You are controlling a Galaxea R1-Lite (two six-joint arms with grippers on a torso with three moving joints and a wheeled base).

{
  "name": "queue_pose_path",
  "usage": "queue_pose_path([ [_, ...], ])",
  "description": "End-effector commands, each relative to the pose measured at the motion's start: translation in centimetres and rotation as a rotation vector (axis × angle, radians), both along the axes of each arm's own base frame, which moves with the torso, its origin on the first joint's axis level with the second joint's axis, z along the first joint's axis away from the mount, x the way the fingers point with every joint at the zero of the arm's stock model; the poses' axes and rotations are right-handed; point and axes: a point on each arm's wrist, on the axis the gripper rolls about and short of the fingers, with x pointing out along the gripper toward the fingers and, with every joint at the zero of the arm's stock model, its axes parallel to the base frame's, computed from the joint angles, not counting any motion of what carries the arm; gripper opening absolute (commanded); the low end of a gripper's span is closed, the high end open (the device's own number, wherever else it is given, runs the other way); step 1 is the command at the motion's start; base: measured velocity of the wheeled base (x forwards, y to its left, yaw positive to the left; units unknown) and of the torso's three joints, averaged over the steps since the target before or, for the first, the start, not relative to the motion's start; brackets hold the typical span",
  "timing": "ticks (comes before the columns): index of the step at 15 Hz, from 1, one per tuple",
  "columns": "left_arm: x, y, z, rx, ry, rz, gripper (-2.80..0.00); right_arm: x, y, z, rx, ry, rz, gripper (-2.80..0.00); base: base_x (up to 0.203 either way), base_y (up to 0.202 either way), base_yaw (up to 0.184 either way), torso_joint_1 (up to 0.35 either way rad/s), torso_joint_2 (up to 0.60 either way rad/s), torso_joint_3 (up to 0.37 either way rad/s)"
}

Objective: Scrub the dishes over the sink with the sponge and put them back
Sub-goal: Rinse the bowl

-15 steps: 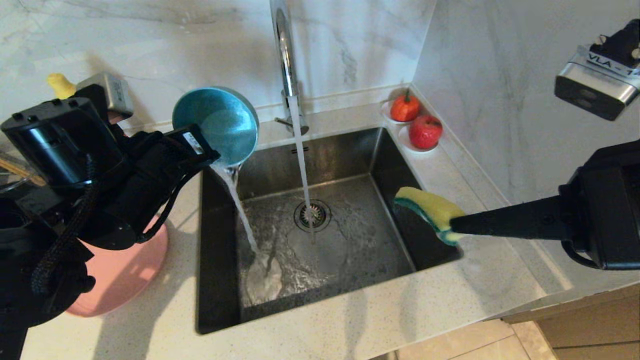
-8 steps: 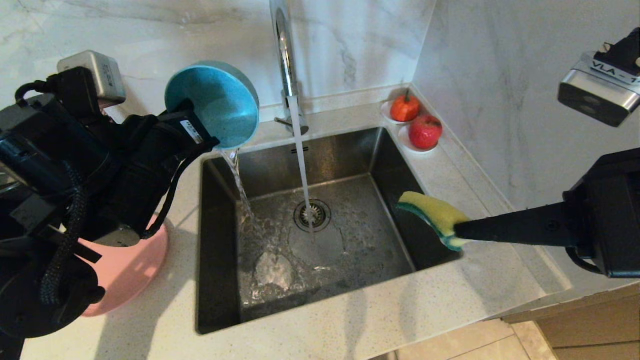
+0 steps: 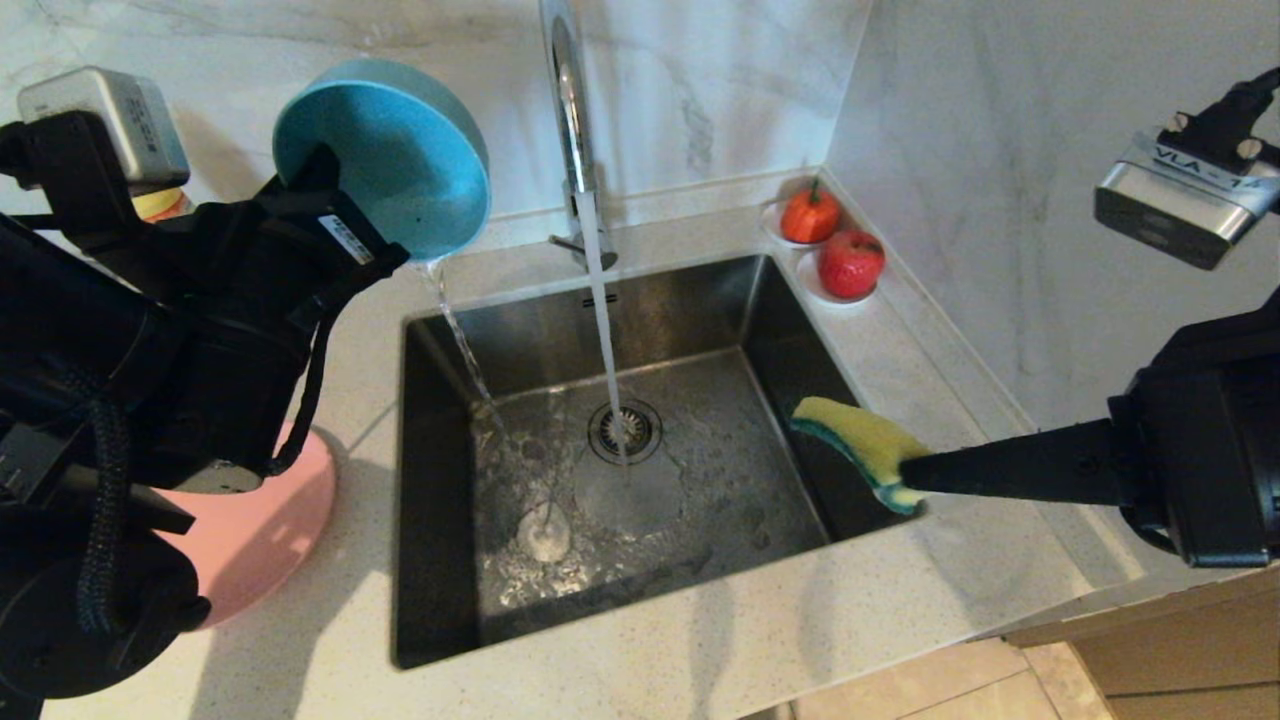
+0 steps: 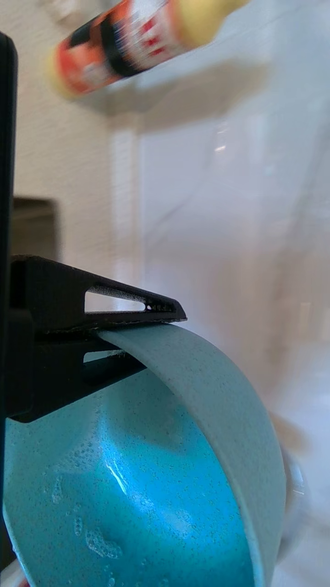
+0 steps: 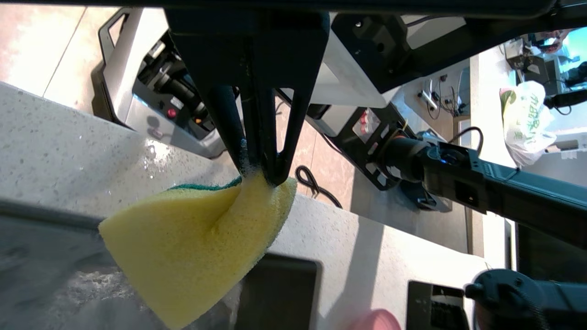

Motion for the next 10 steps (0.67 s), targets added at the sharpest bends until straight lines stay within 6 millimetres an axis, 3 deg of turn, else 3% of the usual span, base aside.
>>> queue_pose_path([
  [1,-0.12,-0.03,0.09,0.012,-0.019,0.014,-2.8,0.14,0.17,-0.69,-0.018,0.02,0.002,-2.8,0.0,0.0,0.0,0.0,0.0,0.0],
  [10,0.31,-0.15,-0.73,0.017,0.057,0.046,-2.8,-0.13,-0.14,-0.52,-0.009,0.012,0.002,-2.8,0.0,0.0,0.0,0.0,0.0,0.0],
])
